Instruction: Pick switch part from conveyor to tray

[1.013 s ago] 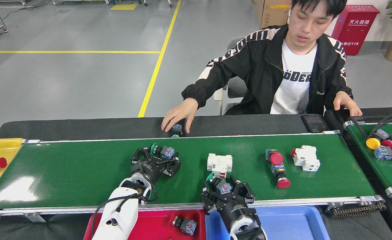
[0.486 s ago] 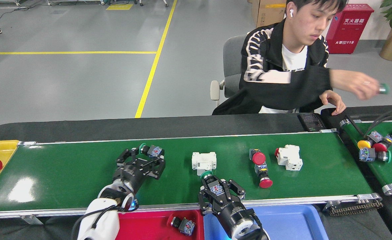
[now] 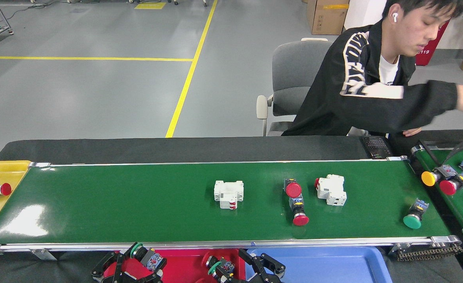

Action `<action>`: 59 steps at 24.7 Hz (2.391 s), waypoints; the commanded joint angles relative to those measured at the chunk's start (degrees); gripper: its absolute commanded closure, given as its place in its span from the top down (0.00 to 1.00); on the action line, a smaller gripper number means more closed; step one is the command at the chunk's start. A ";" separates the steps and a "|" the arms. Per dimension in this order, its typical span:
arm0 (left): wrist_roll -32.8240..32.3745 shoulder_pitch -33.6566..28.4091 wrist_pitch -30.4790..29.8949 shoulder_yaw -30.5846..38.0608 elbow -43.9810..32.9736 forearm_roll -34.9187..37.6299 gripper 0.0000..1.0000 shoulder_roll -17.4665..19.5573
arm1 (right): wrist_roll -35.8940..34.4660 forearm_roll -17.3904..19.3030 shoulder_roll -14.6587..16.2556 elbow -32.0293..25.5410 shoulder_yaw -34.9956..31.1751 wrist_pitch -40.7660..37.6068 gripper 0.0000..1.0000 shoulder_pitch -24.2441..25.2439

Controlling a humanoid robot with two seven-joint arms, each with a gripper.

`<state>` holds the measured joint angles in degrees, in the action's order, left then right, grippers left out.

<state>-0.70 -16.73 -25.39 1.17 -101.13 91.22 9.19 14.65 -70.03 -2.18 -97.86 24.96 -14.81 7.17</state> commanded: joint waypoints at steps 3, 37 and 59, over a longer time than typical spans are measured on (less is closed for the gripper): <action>0.96 0.03 0.95 1.12 -0.83 -0.34 1.00 -1.64 | -0.15 0.24 -0.45 -2.34 -4.13 4.44 0.93 -1.01; -8.62 16.28 13.96 0.07 7.96 3.00 1.00 -12.45 | -8.76 -11.45 -6.87 30.09 -1.06 38.89 0.89 -24.48; -5.98 31.14 14.93 -0.55 30.90 0.80 0.08 -7.44 | -10.43 4.38 16.16 -2.34 -3.69 -6.11 0.21 -1.63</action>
<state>-7.33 13.91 -9.99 0.61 -69.68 92.59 1.48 5.48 -66.18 13.47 -98.36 22.17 -14.00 5.10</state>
